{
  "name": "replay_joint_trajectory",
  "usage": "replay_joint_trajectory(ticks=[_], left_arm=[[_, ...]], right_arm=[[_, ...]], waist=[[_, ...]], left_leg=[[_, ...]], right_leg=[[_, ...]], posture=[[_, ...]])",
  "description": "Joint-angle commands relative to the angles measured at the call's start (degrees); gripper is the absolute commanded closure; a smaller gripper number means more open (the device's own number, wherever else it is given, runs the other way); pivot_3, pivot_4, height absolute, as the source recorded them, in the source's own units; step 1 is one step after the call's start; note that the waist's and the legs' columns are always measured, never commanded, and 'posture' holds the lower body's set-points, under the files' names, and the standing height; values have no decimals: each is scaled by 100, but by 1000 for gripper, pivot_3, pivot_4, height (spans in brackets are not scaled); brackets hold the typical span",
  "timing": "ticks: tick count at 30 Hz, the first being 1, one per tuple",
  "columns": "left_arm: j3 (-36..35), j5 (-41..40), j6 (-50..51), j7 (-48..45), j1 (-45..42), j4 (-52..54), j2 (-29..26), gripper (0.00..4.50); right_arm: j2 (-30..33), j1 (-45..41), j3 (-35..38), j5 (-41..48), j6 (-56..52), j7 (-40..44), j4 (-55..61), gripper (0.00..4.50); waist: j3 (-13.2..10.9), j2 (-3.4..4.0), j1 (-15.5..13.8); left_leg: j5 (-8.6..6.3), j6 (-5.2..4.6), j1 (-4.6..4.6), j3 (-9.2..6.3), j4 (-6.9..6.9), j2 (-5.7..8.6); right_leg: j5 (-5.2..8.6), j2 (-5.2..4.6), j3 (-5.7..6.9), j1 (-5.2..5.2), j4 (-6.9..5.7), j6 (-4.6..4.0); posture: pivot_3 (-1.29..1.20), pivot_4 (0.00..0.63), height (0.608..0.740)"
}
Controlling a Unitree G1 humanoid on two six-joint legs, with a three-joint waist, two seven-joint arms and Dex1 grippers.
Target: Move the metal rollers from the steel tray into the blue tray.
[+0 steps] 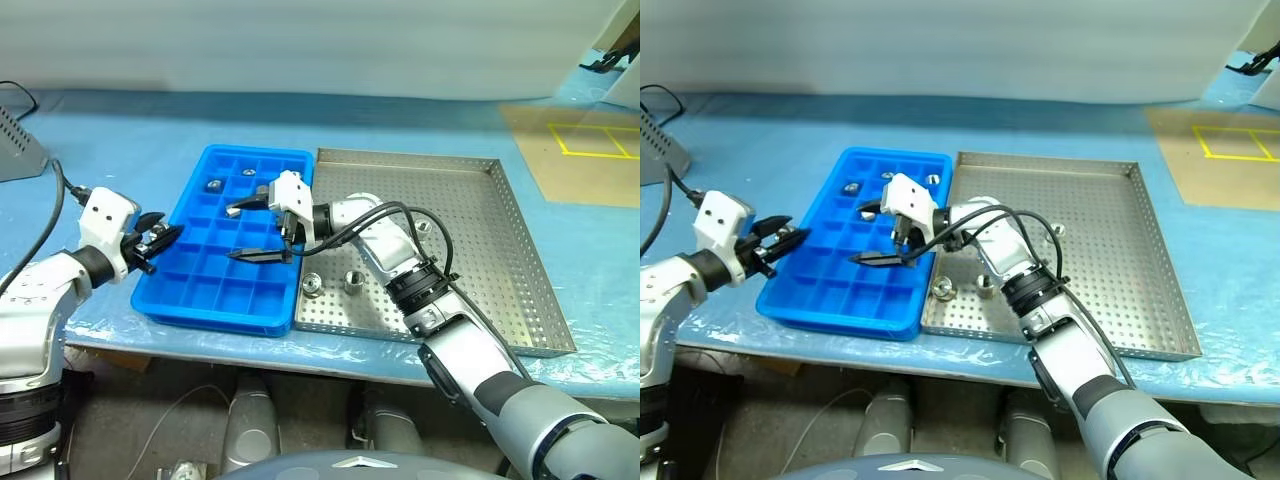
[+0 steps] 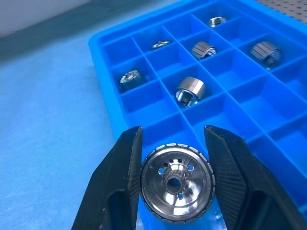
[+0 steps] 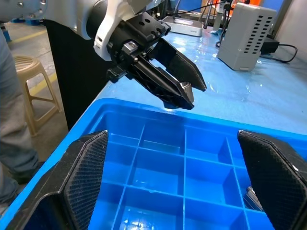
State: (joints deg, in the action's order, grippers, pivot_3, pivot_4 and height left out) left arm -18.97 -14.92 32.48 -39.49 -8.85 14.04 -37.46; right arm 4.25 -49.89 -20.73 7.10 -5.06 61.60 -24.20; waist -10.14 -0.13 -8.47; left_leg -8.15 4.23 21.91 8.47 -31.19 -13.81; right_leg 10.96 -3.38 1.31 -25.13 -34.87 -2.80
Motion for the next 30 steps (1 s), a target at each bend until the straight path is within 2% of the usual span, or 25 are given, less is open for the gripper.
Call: replay_joint_trajectory(ticks=[1,11,25,27,28,30], left_arm=[[278,202,-305,298,-226,-256,97,2787],[648,390,-962,454,-454,-1195,225,2787],[980,694,-1316,793,-950,-2071,413,2787],[1013,642,-1324,680,-910,-1983,404,2069],[1061,659,-1343,628,-871,-1924,381,1880],[1092,631,-1292,565,-849,-1849,383,1223]], right_arm=[[35,-16,17,-99,205,-41,111,0],[240,180,42,-263,190,-258,281,0],[352,358,49,-433,200,-527,413,0],[353,376,59,-442,194,-550,428,0],[354,385,62,-441,187,-561,438,0],[362,395,66,-446,180,-595,450,0]], waist=[[1,-1,-9],[2,-3,20],[3,-5,106],[3,-5,131],[3,-5,137],[3,-5,146]], left_leg=[[0,0,1,0,-1,0],[2,3,5,1,-1,1],[5,7,-6,1,-4,3],[6,8,-5,0,-4,3],[6,8,-5,1,-4,3],[6,8,-6,1,-3,3]], right_leg=[[0,0,-1,-1,1,0],[0,3,-2,-8,1,0],[-1,0,-3,0,-10,1],[-1,0,-3,0,-10,1],[-1,1,-3,0,-10,1],[-1,1,-3,0,-10,1]], posture=[[264,150,740],[205,150,740],[166,150,740],[162,150,740],[162,150,740],[158,150,740]])
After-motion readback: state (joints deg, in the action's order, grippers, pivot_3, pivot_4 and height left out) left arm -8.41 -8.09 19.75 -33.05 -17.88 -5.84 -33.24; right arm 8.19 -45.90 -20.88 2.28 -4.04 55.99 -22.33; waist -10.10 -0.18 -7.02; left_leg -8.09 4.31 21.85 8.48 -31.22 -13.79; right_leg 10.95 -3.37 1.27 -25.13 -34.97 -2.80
